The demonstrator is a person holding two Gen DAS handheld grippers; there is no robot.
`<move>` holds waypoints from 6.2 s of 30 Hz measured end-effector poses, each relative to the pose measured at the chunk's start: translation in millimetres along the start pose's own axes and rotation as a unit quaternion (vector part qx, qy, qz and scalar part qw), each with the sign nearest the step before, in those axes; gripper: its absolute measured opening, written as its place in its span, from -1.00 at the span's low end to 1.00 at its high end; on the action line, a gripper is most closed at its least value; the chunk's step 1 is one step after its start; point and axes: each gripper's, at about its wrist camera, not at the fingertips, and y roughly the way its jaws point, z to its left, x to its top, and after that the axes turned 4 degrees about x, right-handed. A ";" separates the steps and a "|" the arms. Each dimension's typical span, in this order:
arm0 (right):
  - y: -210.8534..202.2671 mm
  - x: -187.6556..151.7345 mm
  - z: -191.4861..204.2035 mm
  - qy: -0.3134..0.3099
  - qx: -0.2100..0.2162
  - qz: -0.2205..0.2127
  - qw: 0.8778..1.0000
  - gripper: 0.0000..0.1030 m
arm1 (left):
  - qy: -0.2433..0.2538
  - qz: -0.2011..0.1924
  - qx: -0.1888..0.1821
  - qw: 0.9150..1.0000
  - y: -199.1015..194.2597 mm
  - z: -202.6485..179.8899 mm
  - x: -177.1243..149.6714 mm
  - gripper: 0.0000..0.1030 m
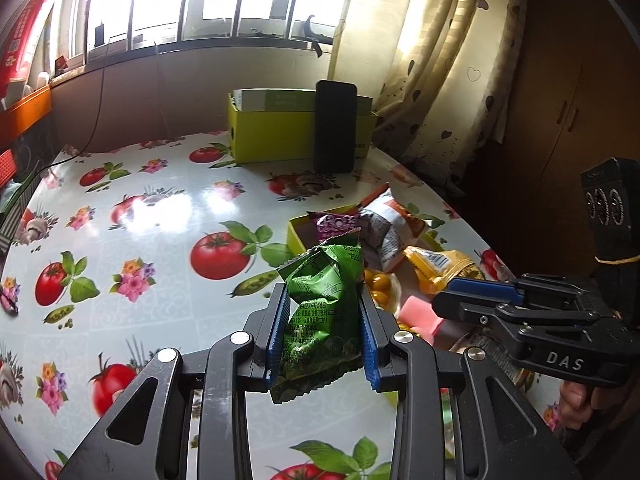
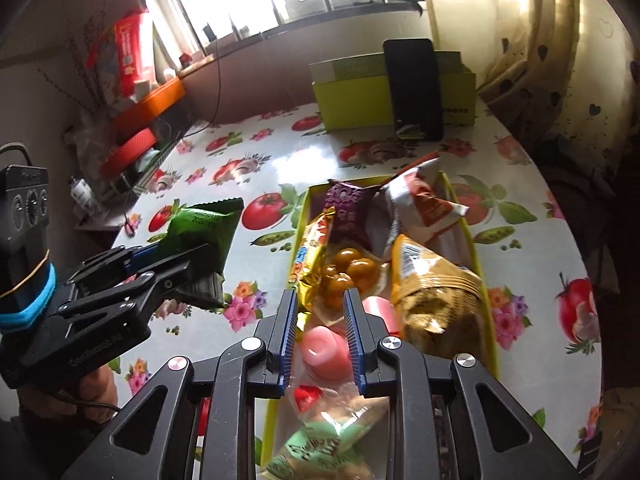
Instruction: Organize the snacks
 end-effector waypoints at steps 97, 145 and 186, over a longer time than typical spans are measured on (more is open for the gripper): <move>-59.8 -54.7 -32.0 -0.011 -0.082 -0.030 0.996 -0.55 | 0.039 0.014 -0.045 0.998 -4.4 -62.3 -27.6 -0.16; -50.6 -79.3 12.4 -0.056 -0.094 -0.005 0.994 -0.39 | 0.051 0.035 -0.033 0.998 -20.3 -72.6 -58.2 -0.16; -47.5 -77.6 14.5 -0.058 -0.093 -0.004 0.994 -0.39 | 0.052 0.035 -0.026 0.998 -20.1 -71.2 -56.6 -0.16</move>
